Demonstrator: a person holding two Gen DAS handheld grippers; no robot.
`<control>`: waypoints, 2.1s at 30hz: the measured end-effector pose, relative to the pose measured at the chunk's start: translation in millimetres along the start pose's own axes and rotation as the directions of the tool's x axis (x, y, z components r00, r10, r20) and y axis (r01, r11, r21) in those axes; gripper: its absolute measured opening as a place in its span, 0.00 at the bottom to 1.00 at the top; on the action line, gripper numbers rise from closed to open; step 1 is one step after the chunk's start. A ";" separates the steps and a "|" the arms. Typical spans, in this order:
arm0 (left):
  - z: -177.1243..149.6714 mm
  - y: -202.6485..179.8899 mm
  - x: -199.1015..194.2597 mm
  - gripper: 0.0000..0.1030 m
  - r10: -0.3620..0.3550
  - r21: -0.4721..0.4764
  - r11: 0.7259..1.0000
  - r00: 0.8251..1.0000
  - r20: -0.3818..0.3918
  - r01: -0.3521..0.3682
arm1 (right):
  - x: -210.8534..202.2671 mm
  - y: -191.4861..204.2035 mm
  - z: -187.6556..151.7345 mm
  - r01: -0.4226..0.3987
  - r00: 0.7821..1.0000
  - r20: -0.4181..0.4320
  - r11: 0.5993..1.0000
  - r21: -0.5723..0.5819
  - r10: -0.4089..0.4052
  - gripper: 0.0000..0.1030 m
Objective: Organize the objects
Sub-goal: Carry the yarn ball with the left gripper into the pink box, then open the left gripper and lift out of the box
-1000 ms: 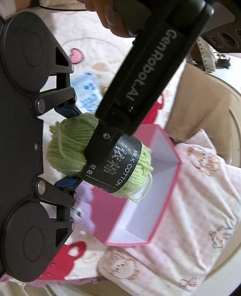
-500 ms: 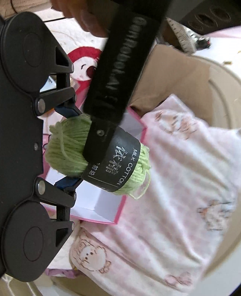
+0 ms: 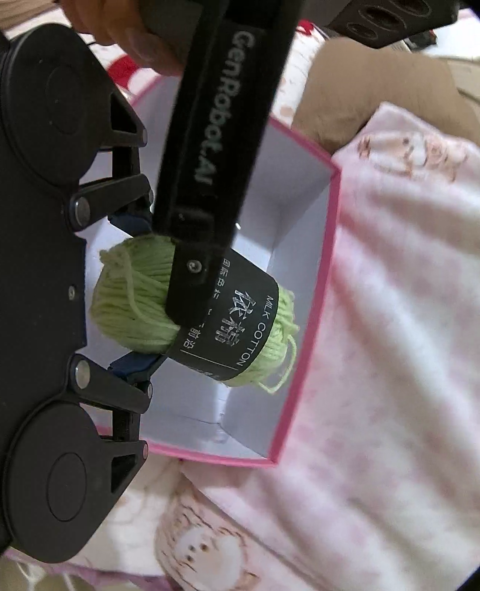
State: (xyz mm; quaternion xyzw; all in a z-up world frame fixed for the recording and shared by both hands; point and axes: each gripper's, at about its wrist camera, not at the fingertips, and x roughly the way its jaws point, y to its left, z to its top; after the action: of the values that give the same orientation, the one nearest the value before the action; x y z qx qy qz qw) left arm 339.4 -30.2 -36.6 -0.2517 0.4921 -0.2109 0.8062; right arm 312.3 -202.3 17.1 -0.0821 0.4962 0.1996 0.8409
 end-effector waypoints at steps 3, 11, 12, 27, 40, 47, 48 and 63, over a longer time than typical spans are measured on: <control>1.4 11.9 15.7 0.54 0.004 -0.034 0.999 1.000 -0.022 -0.005 | 18.8 2.6 -3.4 0.035 0.999 -0.009 0.999 0.009 -0.035 0.64; 4.0 18.9 38.0 0.48 0.063 -0.035 0.997 0.998 -0.002 -0.063 | 43.7 12.2 -4.4 0.165 0.985 -0.049 0.985 -0.047 -0.167 0.66; 4.5 17.4 40.0 0.44 0.056 -0.025 0.998 0.998 -0.005 -0.056 | 40.5 14.0 -5.8 0.162 0.985 -0.044 0.985 -0.053 -0.164 0.69; -4.6 13.9 47.0 0.38 -0.038 -0.081 0.996 0.998 -0.041 0.035 | 22.7 11.9 -31.5 0.145 0.988 0.058 0.988 -0.055 -0.142 0.26; -0.3 -5.8 60.7 0.29 0.193 0.084 0.977 0.981 0.034 -0.195 | 8.3 0.0 -50.7 0.070 0.989 0.125 0.995 0.074 -0.079 0.27; -9.3 -10.1 40.4 0.44 0.208 0.127 0.969 0.978 0.032 -0.210 | -9.6 7.0 -69.9 -0.013 0.985 0.170 0.988 0.153 -0.014 0.36; -10.5 -10.8 38.7 0.44 0.205 0.127 0.970 0.978 0.021 -0.206 | -9.7 7.9 -71.5 -0.012 0.985 0.170 0.987 0.158 -0.016 0.36; -47.6 -67.4 -85.3 0.56 0.271 0.276 0.922 0.961 0.045 -0.273 | -106.7 8.7 -87.8 -0.050 0.964 0.266 0.995 0.089 0.025 0.48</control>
State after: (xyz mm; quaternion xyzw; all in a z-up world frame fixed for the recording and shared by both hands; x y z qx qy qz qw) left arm 253.9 -42.3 44.8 -0.0652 0.4851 -0.1636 0.8565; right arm 192.6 -251.1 66.9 -0.0054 0.3900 0.2010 0.8986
